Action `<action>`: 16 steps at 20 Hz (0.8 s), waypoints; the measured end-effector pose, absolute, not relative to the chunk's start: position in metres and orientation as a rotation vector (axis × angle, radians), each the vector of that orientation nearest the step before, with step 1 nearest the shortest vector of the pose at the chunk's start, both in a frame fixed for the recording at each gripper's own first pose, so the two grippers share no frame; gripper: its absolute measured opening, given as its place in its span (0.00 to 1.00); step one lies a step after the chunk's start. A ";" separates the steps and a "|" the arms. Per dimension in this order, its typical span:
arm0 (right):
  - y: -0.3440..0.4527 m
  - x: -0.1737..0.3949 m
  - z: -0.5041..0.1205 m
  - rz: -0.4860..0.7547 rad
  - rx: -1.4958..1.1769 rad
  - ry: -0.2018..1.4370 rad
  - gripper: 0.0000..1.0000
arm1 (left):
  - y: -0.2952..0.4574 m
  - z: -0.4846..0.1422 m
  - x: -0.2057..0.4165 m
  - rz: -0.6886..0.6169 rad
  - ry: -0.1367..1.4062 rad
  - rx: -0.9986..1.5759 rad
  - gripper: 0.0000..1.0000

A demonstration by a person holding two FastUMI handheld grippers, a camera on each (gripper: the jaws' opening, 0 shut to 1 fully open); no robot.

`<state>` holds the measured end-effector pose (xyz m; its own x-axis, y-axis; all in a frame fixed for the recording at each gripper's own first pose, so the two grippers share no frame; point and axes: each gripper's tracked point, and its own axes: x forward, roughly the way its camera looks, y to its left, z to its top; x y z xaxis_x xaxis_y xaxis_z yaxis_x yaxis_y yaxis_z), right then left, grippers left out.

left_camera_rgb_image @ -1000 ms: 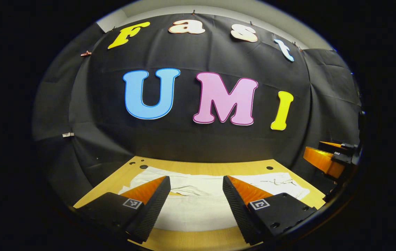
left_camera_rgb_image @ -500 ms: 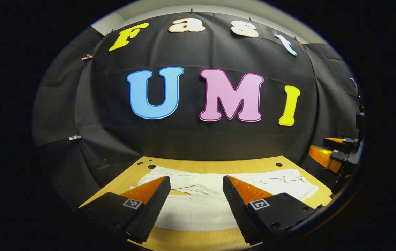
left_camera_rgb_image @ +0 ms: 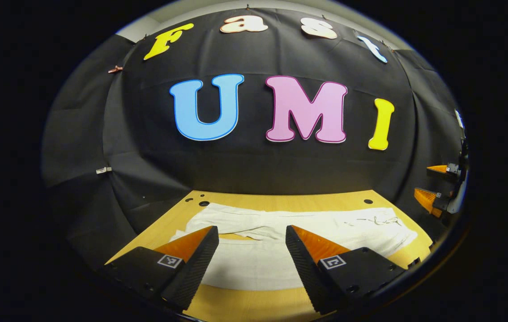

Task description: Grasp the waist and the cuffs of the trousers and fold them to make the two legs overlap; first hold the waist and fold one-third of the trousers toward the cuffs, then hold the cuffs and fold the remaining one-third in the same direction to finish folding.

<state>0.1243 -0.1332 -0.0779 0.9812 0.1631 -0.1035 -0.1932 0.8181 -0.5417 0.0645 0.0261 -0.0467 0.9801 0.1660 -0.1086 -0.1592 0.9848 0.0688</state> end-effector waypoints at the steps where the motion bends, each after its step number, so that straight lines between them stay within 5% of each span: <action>1: -0.144 0.125 -0.089 0.198 -0.624 0.072 0.98 | 0.028 -0.049 0.064 0.167 0.123 0.064 0.96; 16: -0.274 0.086 -0.272 0.499 -1.142 0.466 0.97 | 0.027 -0.090 0.072 0.184 0.243 0.118 0.96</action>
<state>0.0858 -0.2738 -0.2725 0.7993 0.1356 -0.5855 -0.5935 0.3317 -0.7333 0.0720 0.0273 -0.0905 0.9538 0.1954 -0.2283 -0.1669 0.9762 0.1384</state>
